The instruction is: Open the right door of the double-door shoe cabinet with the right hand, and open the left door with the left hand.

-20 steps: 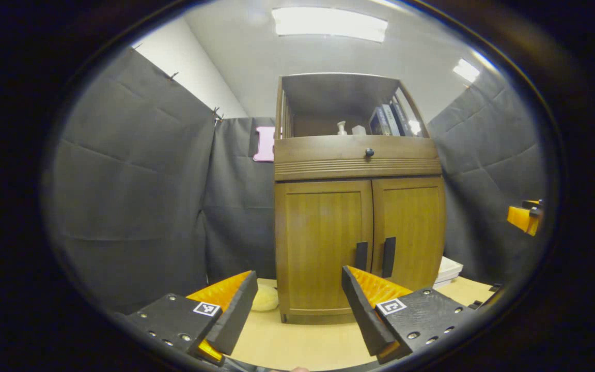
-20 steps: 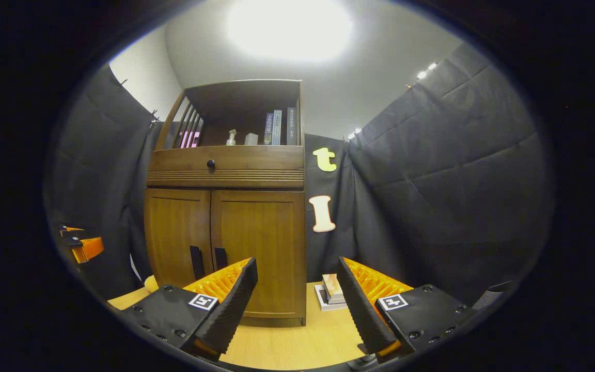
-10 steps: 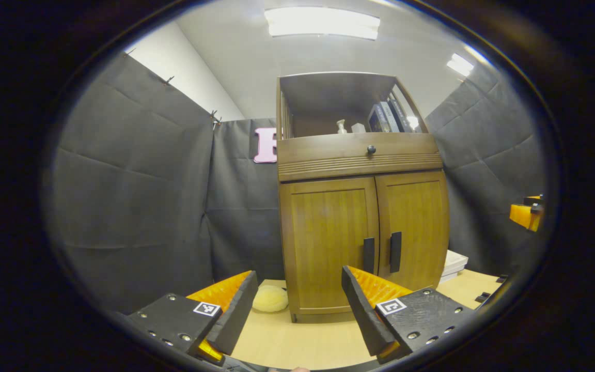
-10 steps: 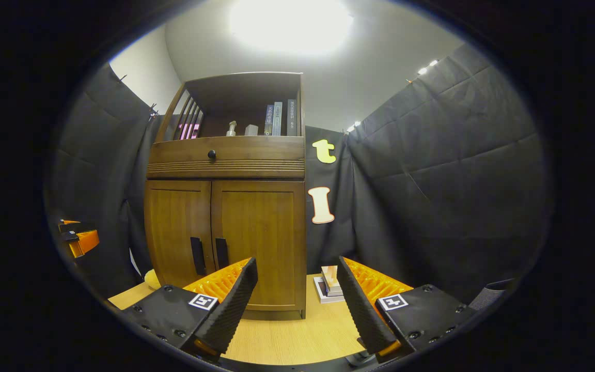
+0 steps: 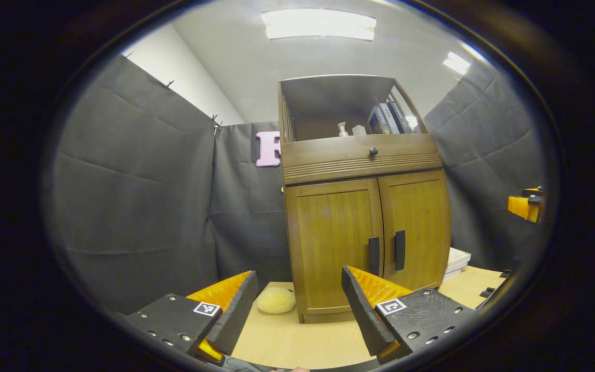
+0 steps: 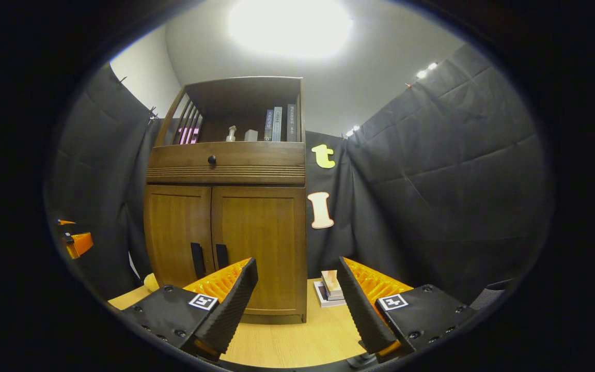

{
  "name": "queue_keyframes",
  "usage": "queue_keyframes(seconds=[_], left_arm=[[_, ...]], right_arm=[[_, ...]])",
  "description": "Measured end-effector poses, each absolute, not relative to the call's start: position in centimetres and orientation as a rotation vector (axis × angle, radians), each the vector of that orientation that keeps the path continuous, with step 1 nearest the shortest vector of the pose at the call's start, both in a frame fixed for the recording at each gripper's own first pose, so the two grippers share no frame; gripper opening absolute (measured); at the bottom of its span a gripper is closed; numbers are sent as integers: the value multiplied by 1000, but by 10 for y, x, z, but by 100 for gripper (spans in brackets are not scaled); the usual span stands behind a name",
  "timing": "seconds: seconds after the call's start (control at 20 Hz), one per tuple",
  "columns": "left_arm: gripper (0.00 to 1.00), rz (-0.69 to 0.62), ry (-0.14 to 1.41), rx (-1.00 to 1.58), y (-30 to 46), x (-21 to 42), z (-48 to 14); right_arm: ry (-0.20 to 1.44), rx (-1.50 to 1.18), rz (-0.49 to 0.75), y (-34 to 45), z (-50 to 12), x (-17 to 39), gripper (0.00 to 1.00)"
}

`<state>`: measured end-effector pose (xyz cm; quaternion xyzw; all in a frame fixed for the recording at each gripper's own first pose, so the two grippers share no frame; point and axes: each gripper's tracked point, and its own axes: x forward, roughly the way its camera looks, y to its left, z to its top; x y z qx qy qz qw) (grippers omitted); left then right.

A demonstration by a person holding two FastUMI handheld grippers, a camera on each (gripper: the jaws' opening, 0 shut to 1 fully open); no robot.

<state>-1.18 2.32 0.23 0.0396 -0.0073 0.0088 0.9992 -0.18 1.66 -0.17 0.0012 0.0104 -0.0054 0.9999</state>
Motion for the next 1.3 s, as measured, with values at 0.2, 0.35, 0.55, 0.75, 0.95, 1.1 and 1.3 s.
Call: queue_keyframes(seconds=[0.2, 0.35, 0.55, 0.75, 0.95, 1.1, 1.3], left_arm=[[95, 21, -28, 95, 23, -13, 4], [95, 10, -19, 78, 22, -15, 1], [95, 36, -6, 82, 25, -15, 0], [95, 92, 1, 71, 31, -14, -1], [95, 167, -1, 52, 37, -13, 3], [95, 222, -5, 75, 44, -13, 6], [95, 284, -3, 92, 51, -12, 7]], right_arm=[[28, 30, 15, 41, -6, 11, 97], [30, 63, 36, 61, -8, 25, 96], [22, 86, 71, 84, -10, 47, 98], [10, 71, 124, 106, -13, 82, 96], [34, 73, 181, 127, -30, 117, 96], [54, 66, 196, 139, -46, 141, 97], [79, 64, 239, 158, -67, 164, 96]])
